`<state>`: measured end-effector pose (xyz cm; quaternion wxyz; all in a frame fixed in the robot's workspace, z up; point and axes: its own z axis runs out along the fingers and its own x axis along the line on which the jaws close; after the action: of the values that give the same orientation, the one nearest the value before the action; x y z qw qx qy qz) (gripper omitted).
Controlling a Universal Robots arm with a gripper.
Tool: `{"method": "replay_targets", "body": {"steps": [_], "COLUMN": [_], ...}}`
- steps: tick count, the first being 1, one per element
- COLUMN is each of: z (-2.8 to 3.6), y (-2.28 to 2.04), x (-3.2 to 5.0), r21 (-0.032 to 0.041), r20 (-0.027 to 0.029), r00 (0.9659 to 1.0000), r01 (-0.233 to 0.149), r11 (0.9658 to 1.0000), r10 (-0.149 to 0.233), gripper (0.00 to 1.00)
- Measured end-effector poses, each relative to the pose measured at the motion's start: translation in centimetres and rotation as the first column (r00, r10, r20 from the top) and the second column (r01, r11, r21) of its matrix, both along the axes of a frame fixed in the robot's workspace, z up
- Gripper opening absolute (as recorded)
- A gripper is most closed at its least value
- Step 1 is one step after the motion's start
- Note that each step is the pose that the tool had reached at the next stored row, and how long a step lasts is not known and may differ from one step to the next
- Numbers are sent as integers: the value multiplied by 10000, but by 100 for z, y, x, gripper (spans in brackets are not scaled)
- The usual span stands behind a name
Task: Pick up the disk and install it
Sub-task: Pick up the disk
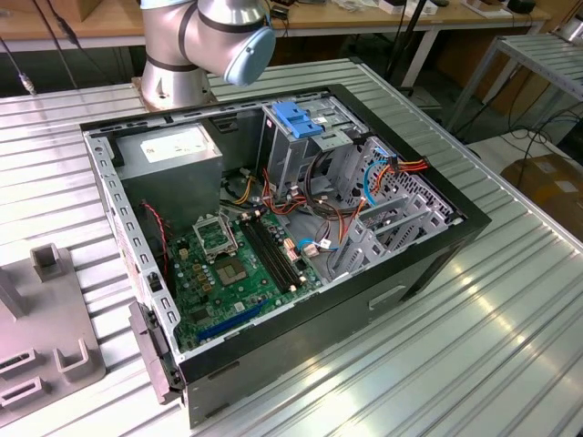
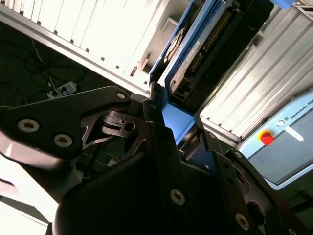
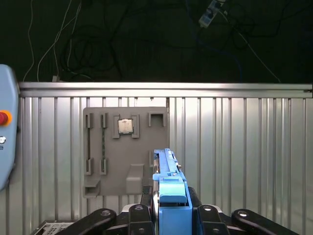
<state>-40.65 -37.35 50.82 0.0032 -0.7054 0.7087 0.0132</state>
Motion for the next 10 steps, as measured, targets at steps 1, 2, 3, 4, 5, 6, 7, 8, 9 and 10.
{"method": "replay_targets", "body": {"steps": [1, 2, 3, 4, 5, 6, 7, 8, 9, 10], "z": [0, 0, 0, 0, 0, 0, 0, 0, 0, 0], "y": [0, 0, 0, 0, 0, 0, 0, 0, 0, 0], "x": [10, 32, 57, 81, 111, 133, 147, 160, 176, 189], "r21": [0, 0, 0, 0, 0, 1, 0, 0, 0, 0], "r20": [0, 0, 0, 0, 0, 0, 0, -1, 0, -1], "r00": [10000, 10000, 10000, 10000, 10000, 10000, 10000, 10000, 10000, 10000], "r01": [0, 0, 0, 0, 0, -1, 0, 0, 0, 0], "r11": [10000, 10000, 10000, 10000, 10000, 10000, 10000, 10000, 10000, 10000], "r10": [0, 0, 0, 0, 0, 1, 0, 0, 0, 0], "gripper": [37, 37, 37, 37, 37, 37, 37, 37, 37, 37]}}
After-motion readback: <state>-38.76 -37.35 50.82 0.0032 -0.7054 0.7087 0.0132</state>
